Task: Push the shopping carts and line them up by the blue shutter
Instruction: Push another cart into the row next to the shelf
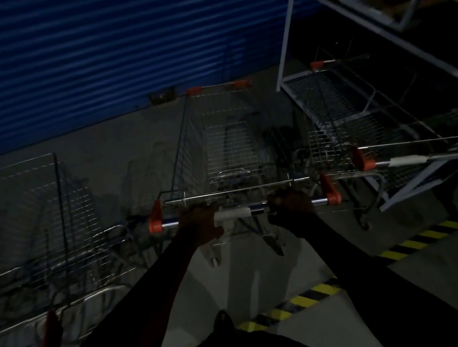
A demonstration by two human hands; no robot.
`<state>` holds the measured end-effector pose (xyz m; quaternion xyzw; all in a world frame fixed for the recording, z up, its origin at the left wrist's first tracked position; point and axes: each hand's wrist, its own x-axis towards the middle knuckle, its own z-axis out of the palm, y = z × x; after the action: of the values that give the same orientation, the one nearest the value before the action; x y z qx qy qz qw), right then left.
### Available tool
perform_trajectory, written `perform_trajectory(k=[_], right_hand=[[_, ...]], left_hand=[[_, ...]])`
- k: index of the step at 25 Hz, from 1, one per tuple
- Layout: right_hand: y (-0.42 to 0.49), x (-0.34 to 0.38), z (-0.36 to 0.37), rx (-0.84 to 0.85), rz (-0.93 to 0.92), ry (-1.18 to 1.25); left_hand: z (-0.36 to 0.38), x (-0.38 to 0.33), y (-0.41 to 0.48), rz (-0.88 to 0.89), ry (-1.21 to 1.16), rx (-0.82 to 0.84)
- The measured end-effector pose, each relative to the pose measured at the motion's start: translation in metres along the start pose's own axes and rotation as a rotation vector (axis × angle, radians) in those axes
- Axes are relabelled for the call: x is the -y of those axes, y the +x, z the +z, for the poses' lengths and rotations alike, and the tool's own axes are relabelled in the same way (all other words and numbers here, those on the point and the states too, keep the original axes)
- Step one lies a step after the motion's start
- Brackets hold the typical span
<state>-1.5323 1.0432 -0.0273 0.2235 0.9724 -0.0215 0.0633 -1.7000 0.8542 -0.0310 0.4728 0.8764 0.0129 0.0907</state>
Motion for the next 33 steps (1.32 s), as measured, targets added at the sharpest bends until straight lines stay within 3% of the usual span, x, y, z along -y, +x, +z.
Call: perform_trajectory(k=[5, 8, 12, 15, 19, 21, 24, 29, 33], right_hand=[[0.012, 0.005, 0.011, -0.099, 0.038, -0.123], [0.023, 0.0, 0.018, -0.189, 0.009, -0.142], [0.049, 0.005, 0.016, -0.417, 0.002, -0.19], [0.085, 0.009, 0.02, -0.459, -0.027, -0.205], [0.146, 0.025, 0.015, -0.43, -0.043, -0.192], [0.176, 0.037, 0.003, -0.376, -0.044, -0.165], [0.218, 0.052, -0.006, -0.315, -0.044, -0.132], [0.278, 0.075, -0.018, -0.111, 0.027, -0.213], [0.304, 0.089, -0.026, -0.117, -0.017, -0.165]], left_hand=[[0.014, 0.024, 0.011, -0.03, 0.081, -0.043], [0.003, 0.016, 0.025, -0.058, 0.053, 0.069], [-0.003, 0.024, 0.049, -0.028, 0.066, -0.03], [-0.01, 0.048, 0.072, -0.065, 0.076, -0.038], [-0.016, 0.092, 0.109, -0.03, 0.123, -0.099], [-0.039, 0.108, 0.129, -0.088, 0.09, 0.118], [-0.051, 0.139, 0.161, -0.214, 0.031, 0.211], [-0.039, 0.195, 0.191, -0.069, 0.043, -0.077], [-0.035, 0.223, 0.209, -0.092, 0.043, -0.052]])
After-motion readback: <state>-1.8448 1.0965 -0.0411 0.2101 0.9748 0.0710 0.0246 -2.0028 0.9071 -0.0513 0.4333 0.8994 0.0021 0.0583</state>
